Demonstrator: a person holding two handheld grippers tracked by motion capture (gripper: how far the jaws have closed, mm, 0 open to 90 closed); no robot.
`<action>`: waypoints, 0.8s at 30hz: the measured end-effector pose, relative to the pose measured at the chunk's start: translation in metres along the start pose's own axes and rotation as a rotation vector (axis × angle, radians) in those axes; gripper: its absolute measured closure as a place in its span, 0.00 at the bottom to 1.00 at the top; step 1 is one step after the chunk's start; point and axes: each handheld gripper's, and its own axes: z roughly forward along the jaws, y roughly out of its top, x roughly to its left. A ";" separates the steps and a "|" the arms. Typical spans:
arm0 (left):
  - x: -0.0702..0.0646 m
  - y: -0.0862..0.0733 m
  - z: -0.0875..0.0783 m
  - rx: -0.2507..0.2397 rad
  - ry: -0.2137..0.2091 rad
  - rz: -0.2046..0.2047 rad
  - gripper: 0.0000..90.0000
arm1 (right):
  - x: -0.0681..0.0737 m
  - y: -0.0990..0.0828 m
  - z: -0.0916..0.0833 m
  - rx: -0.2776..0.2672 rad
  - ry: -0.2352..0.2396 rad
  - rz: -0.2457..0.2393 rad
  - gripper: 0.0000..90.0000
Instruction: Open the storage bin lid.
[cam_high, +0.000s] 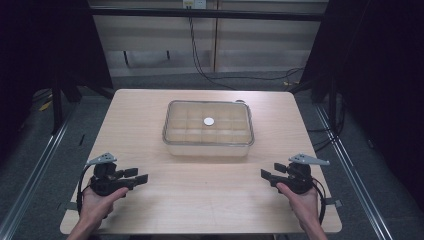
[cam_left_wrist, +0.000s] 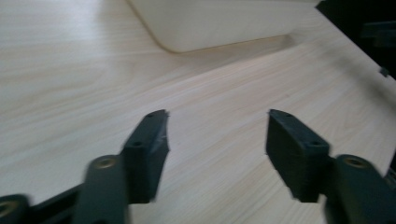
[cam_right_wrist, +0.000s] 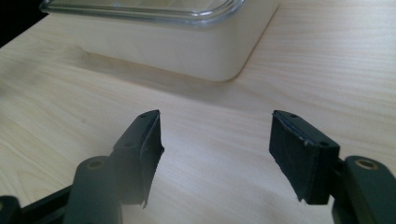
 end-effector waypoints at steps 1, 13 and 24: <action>0.000 0.000 0.000 0.000 0.000 0.000 0.46 | 0.000 0.002 0.001 -0.001 0.004 0.000 0.39; 0.003 0.029 0.014 0.030 0.038 0.022 0.40 | -0.002 0.030 0.015 0.026 0.073 -0.018 0.38; 0.003 0.053 0.022 -0.030 0.015 0.037 0.37 | -0.012 0.059 0.026 0.011 0.073 -0.016 0.35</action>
